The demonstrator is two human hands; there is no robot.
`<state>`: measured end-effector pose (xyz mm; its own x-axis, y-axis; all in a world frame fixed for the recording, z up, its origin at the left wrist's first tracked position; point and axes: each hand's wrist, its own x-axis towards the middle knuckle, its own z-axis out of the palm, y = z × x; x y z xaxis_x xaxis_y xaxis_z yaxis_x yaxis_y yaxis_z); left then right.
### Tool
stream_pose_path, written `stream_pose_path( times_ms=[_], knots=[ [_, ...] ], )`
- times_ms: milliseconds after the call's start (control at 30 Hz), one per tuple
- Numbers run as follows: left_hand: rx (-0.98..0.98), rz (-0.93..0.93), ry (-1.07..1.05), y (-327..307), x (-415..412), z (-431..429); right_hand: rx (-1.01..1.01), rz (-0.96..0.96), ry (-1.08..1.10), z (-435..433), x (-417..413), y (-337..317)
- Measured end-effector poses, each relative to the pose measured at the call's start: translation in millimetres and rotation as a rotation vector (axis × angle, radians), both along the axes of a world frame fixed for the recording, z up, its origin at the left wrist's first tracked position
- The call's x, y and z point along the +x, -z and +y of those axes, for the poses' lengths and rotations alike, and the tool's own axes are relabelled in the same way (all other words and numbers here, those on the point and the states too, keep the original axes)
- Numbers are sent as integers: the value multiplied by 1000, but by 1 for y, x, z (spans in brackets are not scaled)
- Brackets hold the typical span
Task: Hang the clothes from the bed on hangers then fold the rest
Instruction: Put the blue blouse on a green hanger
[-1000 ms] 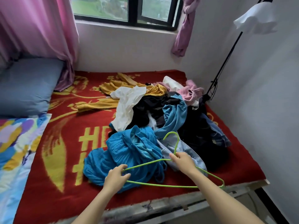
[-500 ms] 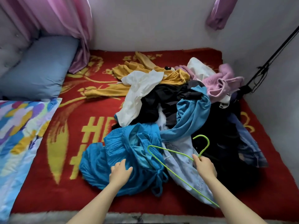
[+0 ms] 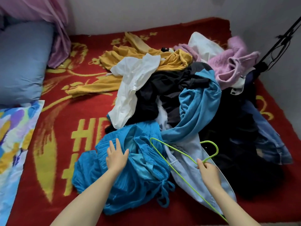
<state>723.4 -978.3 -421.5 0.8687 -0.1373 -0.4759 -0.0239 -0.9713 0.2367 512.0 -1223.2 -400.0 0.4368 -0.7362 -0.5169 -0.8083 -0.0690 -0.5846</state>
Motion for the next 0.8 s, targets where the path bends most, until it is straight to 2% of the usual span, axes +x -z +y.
stream_pose_path(
  times_ms=[167, 300, 400, 567, 667, 800],
  knots=[
    [22, 31, 112, 25, 43, -19, -12, -59, 68, 0, 4, 23],
    [-203, 284, -24, 33, 63, -29, -9, -99, 143, 9, 7, 30],
    [-249, 378, -29, 26, 51, -28, 3, -113, 163, 21, 11, 25],
    [-504, 472, -238, -21, 19, -18, 21, -207, 166, 41, 30, -6],
    [-575, 444, -230, -61, 13, -7, 51, -286, 42, 55, 47, -32],
    [-692, 410, -234, -130, 18, 4, 107, -237, -113, 84, 64, -59]
  ],
)
